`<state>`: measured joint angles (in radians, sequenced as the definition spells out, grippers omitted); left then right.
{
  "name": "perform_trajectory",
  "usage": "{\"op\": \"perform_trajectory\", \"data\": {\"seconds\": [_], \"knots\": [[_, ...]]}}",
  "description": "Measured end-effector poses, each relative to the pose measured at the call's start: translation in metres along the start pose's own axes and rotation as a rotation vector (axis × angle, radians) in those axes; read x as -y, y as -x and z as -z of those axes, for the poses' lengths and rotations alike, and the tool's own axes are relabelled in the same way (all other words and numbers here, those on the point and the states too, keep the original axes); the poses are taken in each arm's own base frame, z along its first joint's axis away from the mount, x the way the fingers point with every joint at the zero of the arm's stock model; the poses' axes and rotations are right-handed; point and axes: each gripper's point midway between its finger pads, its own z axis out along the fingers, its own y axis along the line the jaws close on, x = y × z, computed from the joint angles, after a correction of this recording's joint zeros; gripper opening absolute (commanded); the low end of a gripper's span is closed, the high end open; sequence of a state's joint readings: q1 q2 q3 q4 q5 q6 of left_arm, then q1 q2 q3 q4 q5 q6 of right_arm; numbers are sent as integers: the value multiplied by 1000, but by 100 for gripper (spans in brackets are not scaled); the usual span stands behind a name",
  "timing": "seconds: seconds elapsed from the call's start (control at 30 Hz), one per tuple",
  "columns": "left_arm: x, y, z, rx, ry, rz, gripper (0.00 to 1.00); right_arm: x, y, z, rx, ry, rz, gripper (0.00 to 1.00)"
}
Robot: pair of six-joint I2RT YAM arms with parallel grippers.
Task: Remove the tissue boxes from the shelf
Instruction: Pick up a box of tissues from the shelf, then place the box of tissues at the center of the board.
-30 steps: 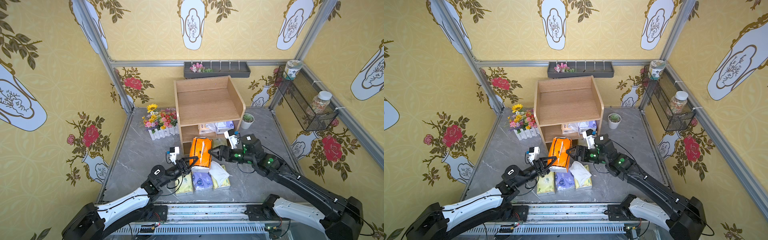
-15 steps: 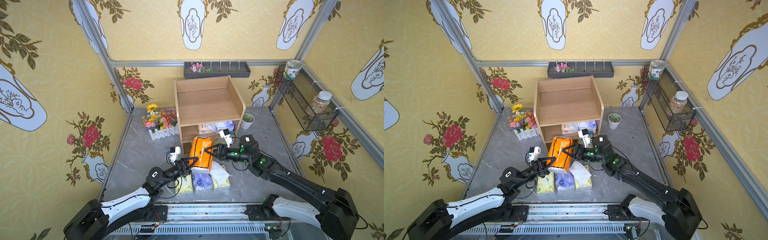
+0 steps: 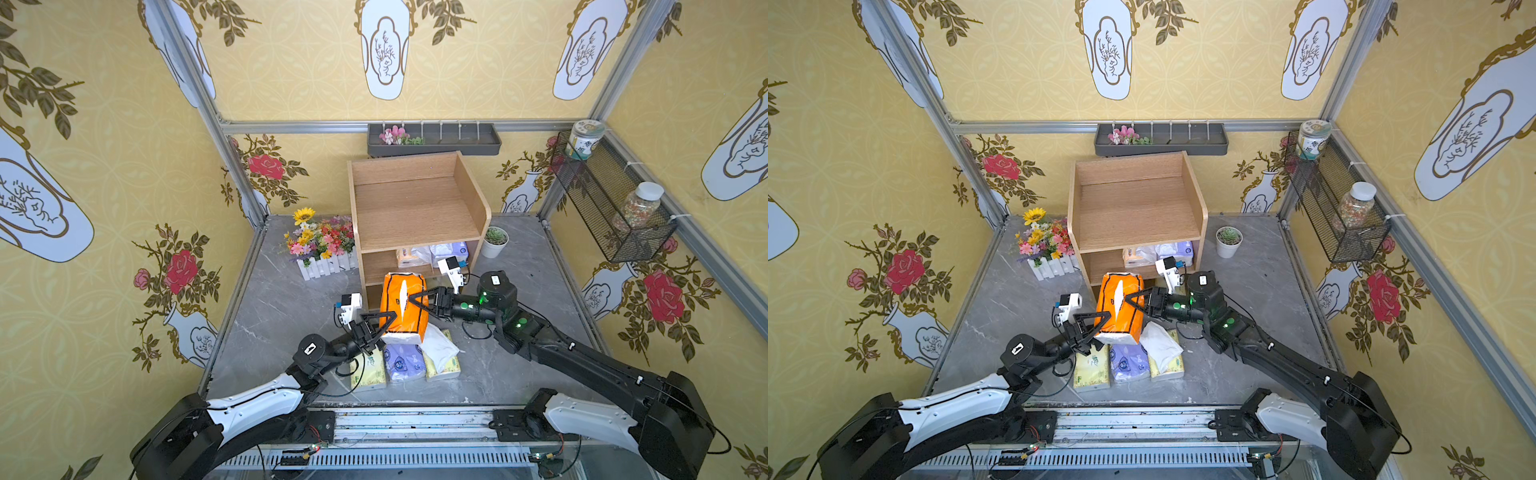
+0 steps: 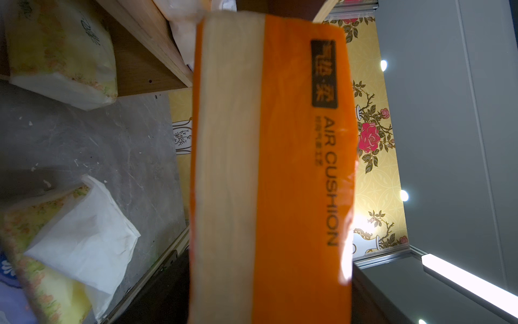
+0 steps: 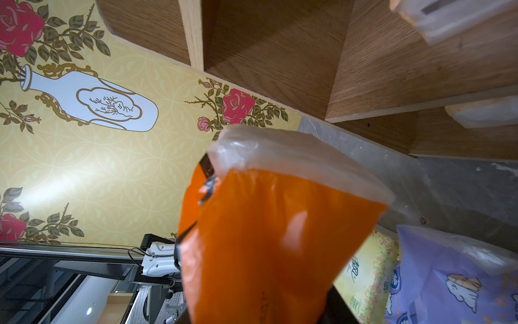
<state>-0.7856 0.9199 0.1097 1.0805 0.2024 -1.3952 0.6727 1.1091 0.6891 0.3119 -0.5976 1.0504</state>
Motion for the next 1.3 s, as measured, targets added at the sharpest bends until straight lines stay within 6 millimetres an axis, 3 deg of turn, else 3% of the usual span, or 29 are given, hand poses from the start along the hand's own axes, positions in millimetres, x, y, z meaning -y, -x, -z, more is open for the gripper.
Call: {"op": "perform_trajectory", "data": {"seconds": [0.17, 0.33, 0.47, 0.63, 0.8, 0.93, 1.07, 1.3], "knots": [[7, 18, 12, 122, 45, -33, 100, -1, 2, 6, 22, -27, 27, 44], [16, 52, 34, 334, 183, -88, 100, 7, 0, 10, 25, -95, 49, 44], [15, 80, 58, 492, 375, -161, 100, 3, -18, -2, -35, -130, 91, 44], [46, 111, 84, 656, 549, -319, 100, 4, -56, -34, -136, -162, 127, 44], [53, 130, 110, 753, 702, -439, 100, 13, -95, -77, -224, -214, 151, 44], [54, 141, 132, 823, 774, -482, 100, 11, -112, -115, -238, -199, 173, 41], [54, 156, 158, 903, 834, -490, 100, 25, -121, -147, -235, -226, 160, 41], [39, 171, 175, 913, 890, -449, 100, 21, -132, -196, -229, -203, 153, 41]]}}
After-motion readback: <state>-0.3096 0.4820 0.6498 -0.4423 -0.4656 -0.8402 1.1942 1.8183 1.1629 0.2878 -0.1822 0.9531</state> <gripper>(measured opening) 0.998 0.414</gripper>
